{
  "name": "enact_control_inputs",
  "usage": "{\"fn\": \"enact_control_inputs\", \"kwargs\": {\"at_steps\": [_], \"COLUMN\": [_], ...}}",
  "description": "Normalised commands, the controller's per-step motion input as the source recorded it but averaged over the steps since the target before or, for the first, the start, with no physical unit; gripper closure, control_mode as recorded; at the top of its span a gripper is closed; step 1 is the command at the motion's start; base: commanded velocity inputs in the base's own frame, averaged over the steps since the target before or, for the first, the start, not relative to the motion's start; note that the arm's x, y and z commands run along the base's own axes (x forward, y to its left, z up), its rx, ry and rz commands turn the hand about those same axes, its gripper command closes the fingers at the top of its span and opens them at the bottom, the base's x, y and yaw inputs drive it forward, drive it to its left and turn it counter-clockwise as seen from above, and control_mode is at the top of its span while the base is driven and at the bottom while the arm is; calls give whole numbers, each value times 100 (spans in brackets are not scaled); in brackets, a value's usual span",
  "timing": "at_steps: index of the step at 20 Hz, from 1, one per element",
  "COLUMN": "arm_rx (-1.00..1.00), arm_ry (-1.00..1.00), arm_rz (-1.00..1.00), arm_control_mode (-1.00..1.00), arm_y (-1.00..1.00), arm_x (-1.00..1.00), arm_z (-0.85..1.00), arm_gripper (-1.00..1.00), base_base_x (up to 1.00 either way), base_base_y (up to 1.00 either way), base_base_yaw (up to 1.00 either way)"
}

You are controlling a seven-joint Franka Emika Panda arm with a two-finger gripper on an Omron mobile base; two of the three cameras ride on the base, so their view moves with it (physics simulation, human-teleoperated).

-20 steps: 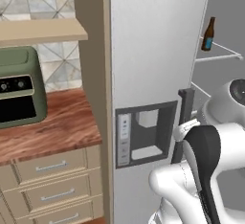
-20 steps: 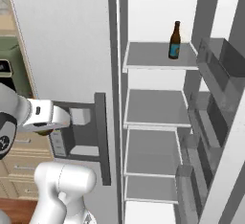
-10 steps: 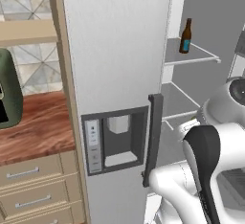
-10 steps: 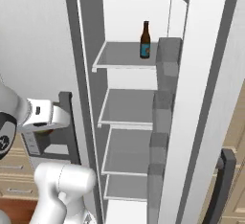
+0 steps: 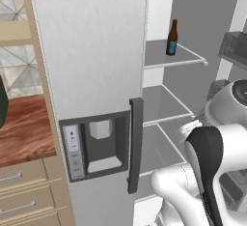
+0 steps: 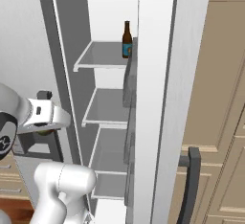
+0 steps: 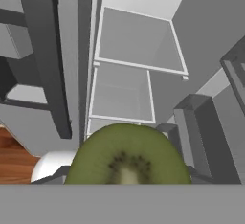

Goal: Place the beers on the top shelf of the fridge to keep them out of children's reach, and place the kiwi on lower shelves for easy access.

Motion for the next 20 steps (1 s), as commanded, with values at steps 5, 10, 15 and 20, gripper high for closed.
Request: {"fn": "enact_control_inputs", "kwargs": {"at_steps": [5, 10, 15, 20], "arm_rx": [0, 2, 6, 2], "arm_ry": [0, -3, -6, -7], "arm_rz": [0, 0, 0, 1], "arm_control_mode": [100, -100, -100, -100], "arm_y": [0, -28, -46, -11], "arm_x": [0, 11, 29, 36], "arm_z": [0, 0, -7, -20], "arm_gripper": [100, 100, 100, 100], "base_base_x": [0, 1, 0, 0], "base_base_y": [-12, -3, 0, 0], "base_base_yaw": [0, 0, 0, 0]}}
